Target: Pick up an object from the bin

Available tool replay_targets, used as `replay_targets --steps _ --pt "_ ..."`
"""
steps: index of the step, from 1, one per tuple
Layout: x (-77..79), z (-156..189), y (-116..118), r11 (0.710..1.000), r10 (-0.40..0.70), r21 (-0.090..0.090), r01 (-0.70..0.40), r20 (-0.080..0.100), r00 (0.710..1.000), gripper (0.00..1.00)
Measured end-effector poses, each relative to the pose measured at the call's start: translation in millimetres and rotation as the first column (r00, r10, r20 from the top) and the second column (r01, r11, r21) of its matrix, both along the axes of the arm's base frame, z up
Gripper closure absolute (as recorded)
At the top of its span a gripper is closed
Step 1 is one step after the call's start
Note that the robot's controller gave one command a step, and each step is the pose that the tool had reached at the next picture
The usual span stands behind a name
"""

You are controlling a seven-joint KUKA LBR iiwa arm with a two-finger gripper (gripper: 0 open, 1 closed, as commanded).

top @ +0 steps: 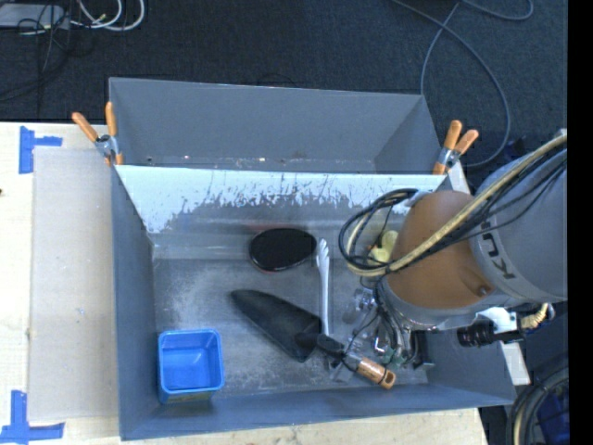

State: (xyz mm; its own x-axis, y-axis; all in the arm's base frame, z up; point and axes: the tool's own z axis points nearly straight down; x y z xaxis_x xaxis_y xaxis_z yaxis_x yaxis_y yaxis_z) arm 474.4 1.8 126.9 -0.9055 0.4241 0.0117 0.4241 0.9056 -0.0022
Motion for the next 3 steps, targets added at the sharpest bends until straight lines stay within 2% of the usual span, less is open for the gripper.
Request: replay_targets --steps 1,2,3 --pt "-1.7 -58.5 -10.3 0.997 0.079 -0.004 -0.079 0.016 0.997 0.00" --pt "-7.0 -57.9 -5.0 0.970 -0.243 -0.001 0.243 0.005 0.970 1.00" --pt "-7.0 -57.9 -5.0 0.970 -0.242 -0.001 0.242 0.006 0.970 1.00"
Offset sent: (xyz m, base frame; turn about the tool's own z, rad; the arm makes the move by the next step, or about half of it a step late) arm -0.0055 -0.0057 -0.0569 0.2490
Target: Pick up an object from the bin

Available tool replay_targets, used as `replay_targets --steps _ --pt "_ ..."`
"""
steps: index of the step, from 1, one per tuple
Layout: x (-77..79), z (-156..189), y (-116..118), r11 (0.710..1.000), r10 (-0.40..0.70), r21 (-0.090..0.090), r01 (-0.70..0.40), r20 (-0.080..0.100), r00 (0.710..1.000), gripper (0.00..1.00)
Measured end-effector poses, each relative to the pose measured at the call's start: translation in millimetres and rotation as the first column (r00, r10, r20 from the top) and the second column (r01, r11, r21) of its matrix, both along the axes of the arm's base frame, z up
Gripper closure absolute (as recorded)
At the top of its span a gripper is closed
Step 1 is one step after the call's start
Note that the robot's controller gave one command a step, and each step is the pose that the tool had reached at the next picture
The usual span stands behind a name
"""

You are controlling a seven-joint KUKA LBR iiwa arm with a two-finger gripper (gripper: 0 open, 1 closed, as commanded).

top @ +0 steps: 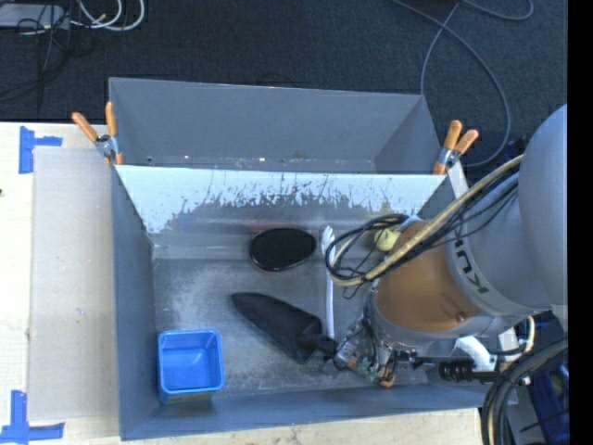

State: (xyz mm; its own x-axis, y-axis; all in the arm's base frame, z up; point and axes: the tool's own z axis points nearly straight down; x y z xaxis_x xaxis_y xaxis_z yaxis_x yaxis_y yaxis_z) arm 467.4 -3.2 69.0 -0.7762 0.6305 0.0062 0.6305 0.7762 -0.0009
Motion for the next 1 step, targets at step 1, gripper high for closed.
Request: replay_targets --steps 1 --pt "-1.1 67.9 -0.2 1.000 0.004 0.000 -0.004 -0.006 1.000 1.00"
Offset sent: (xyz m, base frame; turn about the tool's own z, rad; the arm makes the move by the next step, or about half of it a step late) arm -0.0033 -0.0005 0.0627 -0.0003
